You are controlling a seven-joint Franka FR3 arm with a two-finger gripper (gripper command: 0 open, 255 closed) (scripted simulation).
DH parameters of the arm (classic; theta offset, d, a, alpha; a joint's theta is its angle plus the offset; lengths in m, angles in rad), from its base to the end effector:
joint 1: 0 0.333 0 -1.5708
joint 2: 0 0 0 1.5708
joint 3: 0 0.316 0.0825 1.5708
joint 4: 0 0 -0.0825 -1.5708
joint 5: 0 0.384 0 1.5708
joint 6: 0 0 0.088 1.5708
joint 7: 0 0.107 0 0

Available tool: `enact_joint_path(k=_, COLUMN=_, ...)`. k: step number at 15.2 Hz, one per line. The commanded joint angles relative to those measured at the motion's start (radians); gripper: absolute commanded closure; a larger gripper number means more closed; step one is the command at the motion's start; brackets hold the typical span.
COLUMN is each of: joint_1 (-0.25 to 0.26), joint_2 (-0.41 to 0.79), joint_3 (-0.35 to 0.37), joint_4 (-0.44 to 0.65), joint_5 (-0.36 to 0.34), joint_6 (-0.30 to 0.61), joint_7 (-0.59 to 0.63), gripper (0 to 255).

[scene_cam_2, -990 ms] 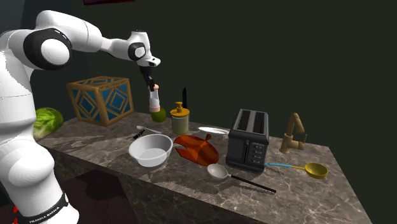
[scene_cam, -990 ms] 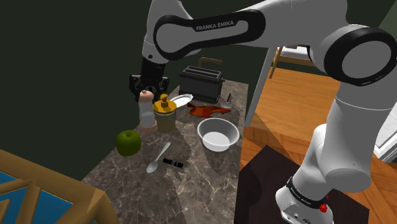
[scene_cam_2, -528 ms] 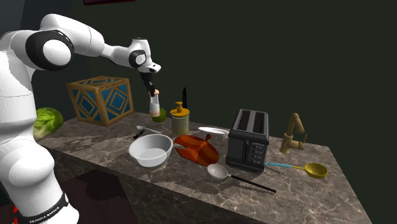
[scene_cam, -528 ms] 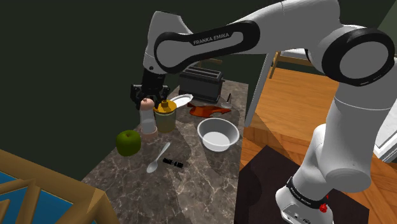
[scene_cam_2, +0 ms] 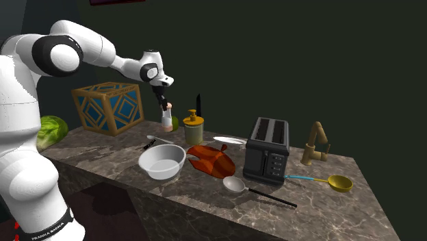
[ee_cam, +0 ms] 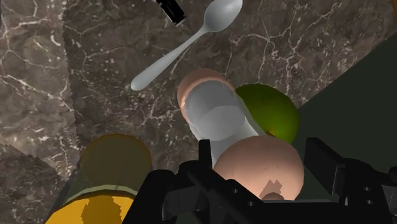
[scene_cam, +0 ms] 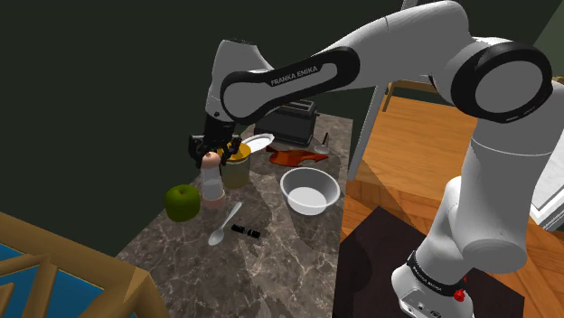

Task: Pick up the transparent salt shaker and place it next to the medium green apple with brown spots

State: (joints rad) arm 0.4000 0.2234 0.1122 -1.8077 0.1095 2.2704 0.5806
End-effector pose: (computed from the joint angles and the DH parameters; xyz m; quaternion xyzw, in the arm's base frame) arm 0.5604 0.3130 0.4442 -0.9889 0.0667 -0.0721 0.1116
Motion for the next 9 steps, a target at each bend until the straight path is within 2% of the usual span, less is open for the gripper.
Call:
enact_joint_path(k=1, joint_1=0.0, joint_2=0.011, joint_3=0.0, joint_4=-0.014, joint_5=0.001, joint_6=0.025, joint_7=-0.004, gripper=255)
enact_joint_path(k=7, joint_1=0.001, joint_2=0.042, joint_3=0.001, joint_4=-0.057, joint_5=0.004, joint_6=0.1, joint_7=-0.012, gripper=255)
enact_joint_path(k=9, joint_1=0.001, joint_2=0.042, joint_3=0.001, joint_4=-0.057, joint_5=0.004, joint_6=0.1, joint_7=-0.012, gripper=255)
